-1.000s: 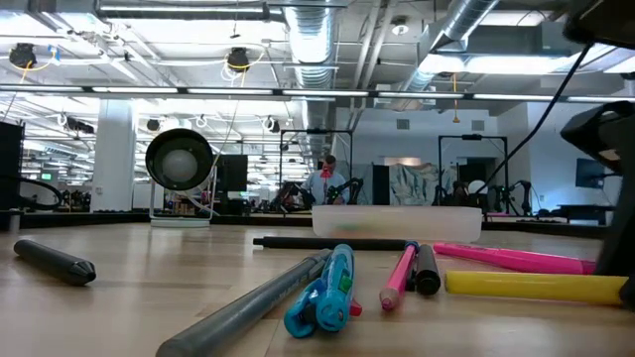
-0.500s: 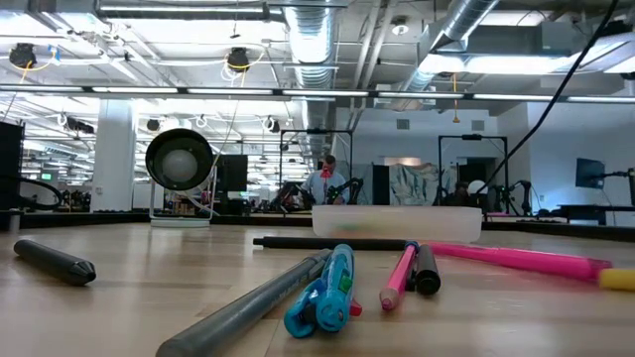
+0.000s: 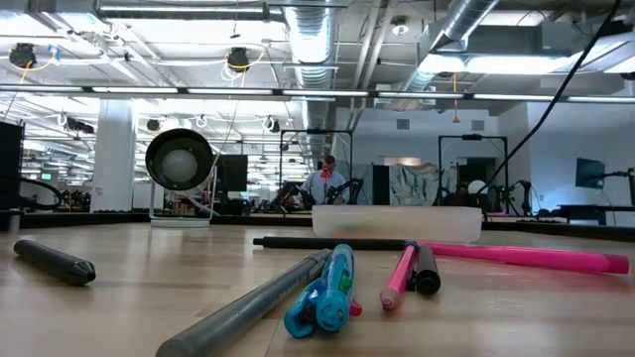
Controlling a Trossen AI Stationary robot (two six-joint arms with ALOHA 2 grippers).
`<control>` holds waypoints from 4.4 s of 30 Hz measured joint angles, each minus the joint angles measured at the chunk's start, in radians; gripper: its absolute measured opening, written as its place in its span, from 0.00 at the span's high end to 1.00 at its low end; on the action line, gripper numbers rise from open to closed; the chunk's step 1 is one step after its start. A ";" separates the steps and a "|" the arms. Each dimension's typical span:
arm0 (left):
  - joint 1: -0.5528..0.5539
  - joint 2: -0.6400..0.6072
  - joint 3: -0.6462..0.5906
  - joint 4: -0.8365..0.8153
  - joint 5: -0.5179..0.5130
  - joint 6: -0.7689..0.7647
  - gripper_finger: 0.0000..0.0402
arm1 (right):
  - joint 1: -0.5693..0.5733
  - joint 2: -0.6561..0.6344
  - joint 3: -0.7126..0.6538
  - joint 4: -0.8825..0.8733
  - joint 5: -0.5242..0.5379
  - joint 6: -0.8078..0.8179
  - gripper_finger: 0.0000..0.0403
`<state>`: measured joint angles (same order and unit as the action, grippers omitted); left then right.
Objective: Pick & place school supplies into a supply box
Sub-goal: Put the yellow pen into the supply box
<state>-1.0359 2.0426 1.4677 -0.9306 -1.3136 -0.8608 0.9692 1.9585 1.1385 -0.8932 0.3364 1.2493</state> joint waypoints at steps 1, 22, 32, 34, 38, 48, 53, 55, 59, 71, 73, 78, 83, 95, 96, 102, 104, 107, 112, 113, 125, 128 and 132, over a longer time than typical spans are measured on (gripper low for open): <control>0.000 0.000 0.000 0.000 0.000 0.000 0.80 | -0.001 0.001 0.000 -0.003 0.009 0.000 0.99; 0.000 0.000 0.000 0.001 -0.001 -0.015 0.80 | -0.017 0.010 0.034 -0.093 0.302 -0.129 0.99; 0.003 0.006 0.000 0.000 0.011 -0.024 0.80 | -0.054 0.007 0.065 -0.097 0.230 -0.124 1.00; 0.003 0.006 0.000 -0.002 0.011 -0.026 0.80 | -0.059 0.006 0.066 -0.094 0.234 -0.124 1.00; 0.004 0.006 0.000 -0.002 0.011 -0.026 0.80 | -0.059 -0.009 0.066 -0.096 0.238 -0.118 0.95; 0.004 0.006 0.000 -0.003 0.012 -0.026 0.80 | -0.048 -0.088 0.068 -0.102 0.242 -0.076 0.69; 0.004 0.006 0.000 -0.003 0.014 -0.037 0.80 | -0.071 -0.089 0.039 -0.070 0.219 -0.071 0.62; 0.004 0.006 0.000 -0.003 0.014 -0.037 0.80 | -0.079 -0.089 0.014 -0.048 0.208 -0.068 0.60; 0.004 0.006 0.000 -0.003 0.014 -0.035 0.80 | -0.089 -0.089 -0.043 0.027 0.162 -0.069 0.59; 0.005 0.005 0.000 -0.004 0.009 -0.031 0.80 | -0.073 -0.089 -0.079 0.097 0.137 -0.052 0.63; 0.005 0.005 0.000 -0.004 0.009 -0.031 0.80 | -0.073 -0.089 -0.079 0.098 0.136 -0.051 0.63; 0.005 0.005 0.000 -0.004 0.010 -0.032 0.80 | -0.087 -0.089 -0.082 0.119 0.115 -0.044 0.63; 0.005 0.005 0.000 -0.004 0.014 -0.032 0.80 | -0.098 -0.099 -0.152 0.248 0.100 -0.065 0.64; 0.027 0.005 0.000 -0.005 0.016 -0.031 0.80 | -0.086 -0.106 -0.196 0.350 0.079 -0.094 0.76; 0.030 0.005 0.000 -0.005 0.017 -0.031 0.80 | -0.086 -0.107 -0.196 0.356 0.074 -0.104 0.77; 0.044 0.005 0.000 -0.005 0.053 -0.031 0.80 | -0.090 -0.112 -0.197 0.374 0.067 -0.127 0.79; 0.044 0.005 0.000 -0.005 0.053 -0.031 0.80 | -0.091 -0.112 -0.197 0.377 0.066 -0.133 0.79; 0.044 0.005 0.000 -0.005 0.053 -0.031 0.80 | -0.092 -0.112 -0.197 0.379 0.066 -0.142 0.79; 0.044 0.005 0.000 -0.005 0.053 -0.032 0.80 | -0.091 -0.111 -0.197 0.372 0.082 -0.158 0.79; 0.044 0.005 0.000 -0.005 0.053 -0.032 0.80 | -0.091 -0.111 -0.197 0.371 0.082 -0.158 0.79; 0.044 0.004 0.000 -0.003 0.053 -0.040 0.80 | -0.109 -0.112 -0.196 0.375 0.025 -0.162 0.82; 0.044 0.004 0.000 -0.003 0.053 -0.040 0.80 | -0.114 -0.113 -0.196 0.382 0.005 -0.187 0.88; 0.044 0.004 0.000 -0.003 0.053 -0.040 0.80 | -0.114 -0.113 -0.196 0.412 0.001 -0.248 0.97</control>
<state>-0.9920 2.0468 1.4681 -0.9337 -1.2602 -0.9012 0.8551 1.8454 0.9424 -0.4816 0.3373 1.0009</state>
